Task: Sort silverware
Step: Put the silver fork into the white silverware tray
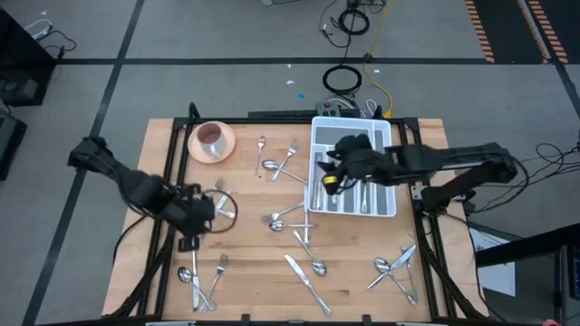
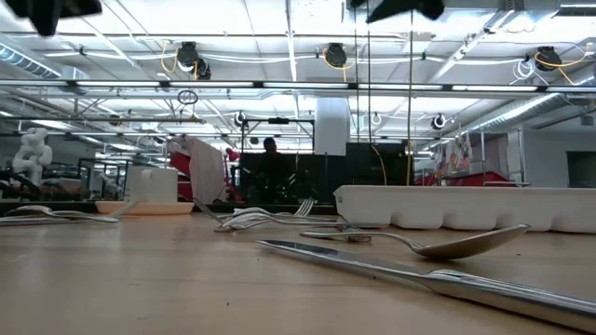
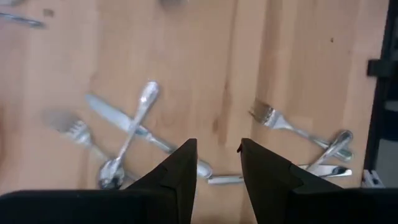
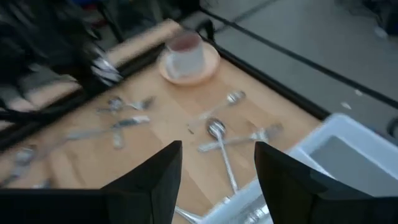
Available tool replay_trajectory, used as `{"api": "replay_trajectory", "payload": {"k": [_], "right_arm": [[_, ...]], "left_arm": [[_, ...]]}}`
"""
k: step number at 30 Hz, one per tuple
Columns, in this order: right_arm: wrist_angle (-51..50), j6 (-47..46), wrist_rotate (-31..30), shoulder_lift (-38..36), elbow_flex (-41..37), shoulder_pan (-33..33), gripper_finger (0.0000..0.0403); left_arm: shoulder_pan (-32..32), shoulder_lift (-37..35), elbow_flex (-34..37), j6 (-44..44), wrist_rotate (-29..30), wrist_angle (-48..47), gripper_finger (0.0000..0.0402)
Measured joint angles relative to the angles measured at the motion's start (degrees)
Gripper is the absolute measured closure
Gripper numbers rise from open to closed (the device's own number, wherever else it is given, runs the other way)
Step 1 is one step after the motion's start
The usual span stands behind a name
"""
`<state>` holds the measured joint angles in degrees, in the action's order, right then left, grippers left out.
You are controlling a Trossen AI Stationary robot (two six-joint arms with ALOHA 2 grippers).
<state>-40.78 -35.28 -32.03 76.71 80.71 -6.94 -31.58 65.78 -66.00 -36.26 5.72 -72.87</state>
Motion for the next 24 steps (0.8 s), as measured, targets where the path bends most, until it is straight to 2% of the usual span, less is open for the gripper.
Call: {"api": "replay_trajectory", "payload": {"k": [7,13,20,24], "right_arm": [[-0.8,1.7,-3.7,-4.2,0.8,-5.1,0.0211],[-2.6,2.1,-4.3,-3.6,0.8,-7.4,0.0211],[-3.9,2.0,-4.1,-2.6,0.7,-8.6,0.0211],[-3.9,1.9,-3.8,-2.4,0.7,-8.8,0.0211]], "left_arm": [[1.5,0.2,13.0,4.1,-6.8,18.3,0.0273],[2.7,0.3,20.4,4.1,-13.7,24.7,0.0249],[2.7,2.2,21.5,4.1,-14.1,27.6,0.0182],[2.7,5.5,21.4,6.0,-13.9,29.6,0.0167]]}}
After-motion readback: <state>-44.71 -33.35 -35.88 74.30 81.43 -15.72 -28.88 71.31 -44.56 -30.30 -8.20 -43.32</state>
